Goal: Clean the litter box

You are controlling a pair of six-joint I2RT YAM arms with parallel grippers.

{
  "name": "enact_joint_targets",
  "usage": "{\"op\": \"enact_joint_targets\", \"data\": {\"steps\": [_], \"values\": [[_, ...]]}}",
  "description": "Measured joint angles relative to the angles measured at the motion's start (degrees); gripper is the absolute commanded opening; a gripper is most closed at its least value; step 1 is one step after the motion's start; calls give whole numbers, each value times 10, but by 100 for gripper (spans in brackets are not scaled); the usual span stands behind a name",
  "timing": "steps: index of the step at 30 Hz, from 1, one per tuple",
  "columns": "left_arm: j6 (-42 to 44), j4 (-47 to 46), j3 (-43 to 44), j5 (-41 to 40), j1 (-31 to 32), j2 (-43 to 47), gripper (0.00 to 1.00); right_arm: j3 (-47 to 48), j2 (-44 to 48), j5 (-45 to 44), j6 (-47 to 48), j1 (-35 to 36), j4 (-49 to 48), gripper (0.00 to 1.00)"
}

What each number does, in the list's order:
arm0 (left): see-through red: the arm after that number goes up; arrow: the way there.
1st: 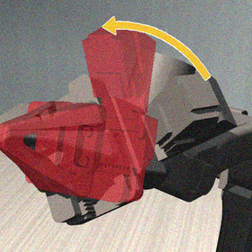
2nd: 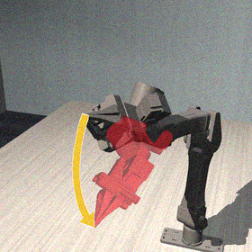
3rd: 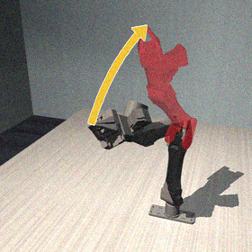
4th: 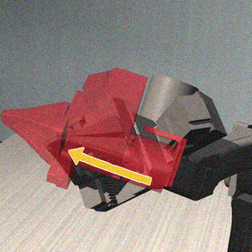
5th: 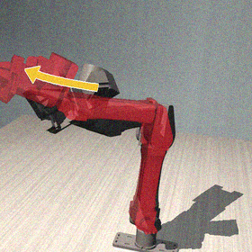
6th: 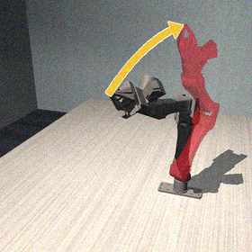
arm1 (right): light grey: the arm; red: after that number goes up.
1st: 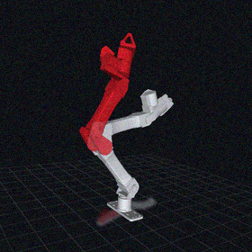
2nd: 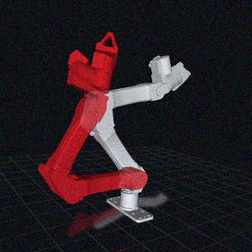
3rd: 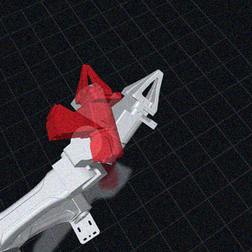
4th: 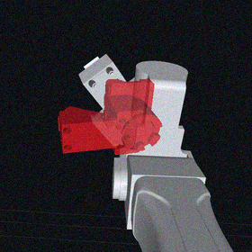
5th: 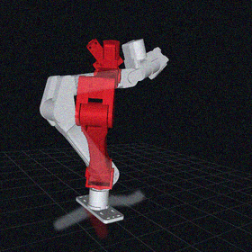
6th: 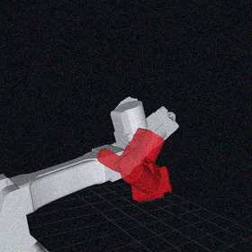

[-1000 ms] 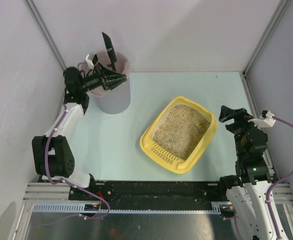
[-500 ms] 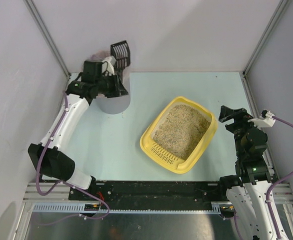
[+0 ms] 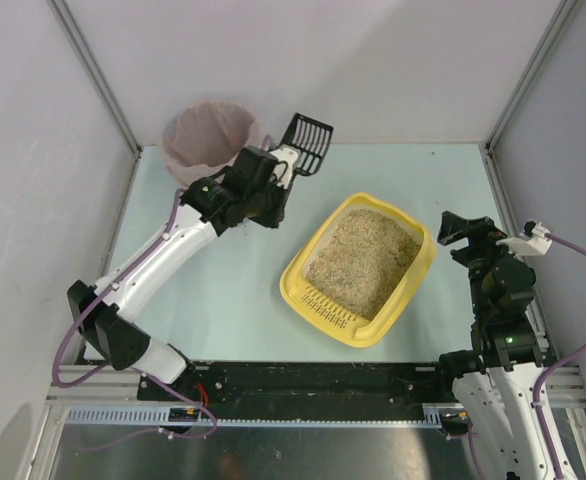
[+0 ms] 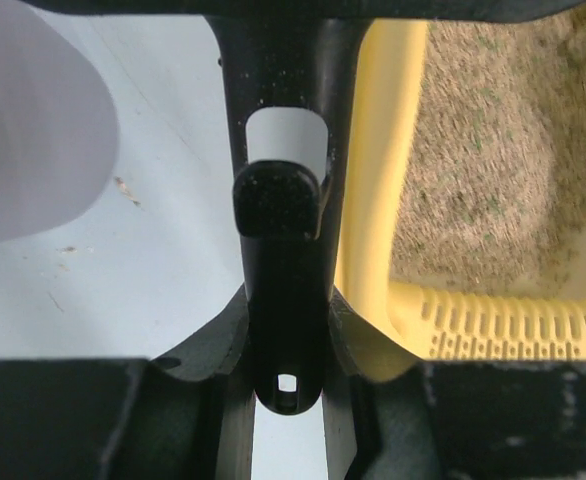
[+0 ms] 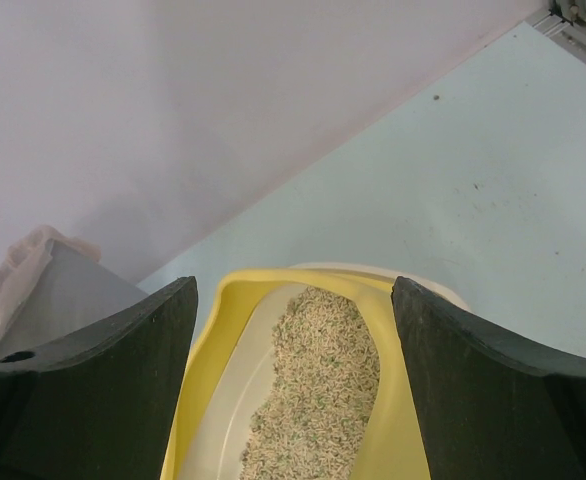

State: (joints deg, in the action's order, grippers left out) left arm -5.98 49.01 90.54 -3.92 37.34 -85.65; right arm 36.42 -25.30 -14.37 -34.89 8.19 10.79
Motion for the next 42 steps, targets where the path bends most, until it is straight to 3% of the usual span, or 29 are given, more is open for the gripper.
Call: {"op": "enact_joint_targets", "data": {"steps": [9, 21, 32, 42], "values": [[-37, 39, -3, -21, 111, -60, 0, 0, 2, -2, 0, 0, 0, 84], [-94, 53, -6, -18, 202, -150, 0, 0, 4, -2, 0, 0, 0, 84], [-118, 61, 13, 2, 216, -233, 6, 0, 13, -3, 0, 0, 0, 84], [-127, 63, 63, 14, 216, -297, 17, 0, 12, -3, 0, 0, 0, 84]]}}
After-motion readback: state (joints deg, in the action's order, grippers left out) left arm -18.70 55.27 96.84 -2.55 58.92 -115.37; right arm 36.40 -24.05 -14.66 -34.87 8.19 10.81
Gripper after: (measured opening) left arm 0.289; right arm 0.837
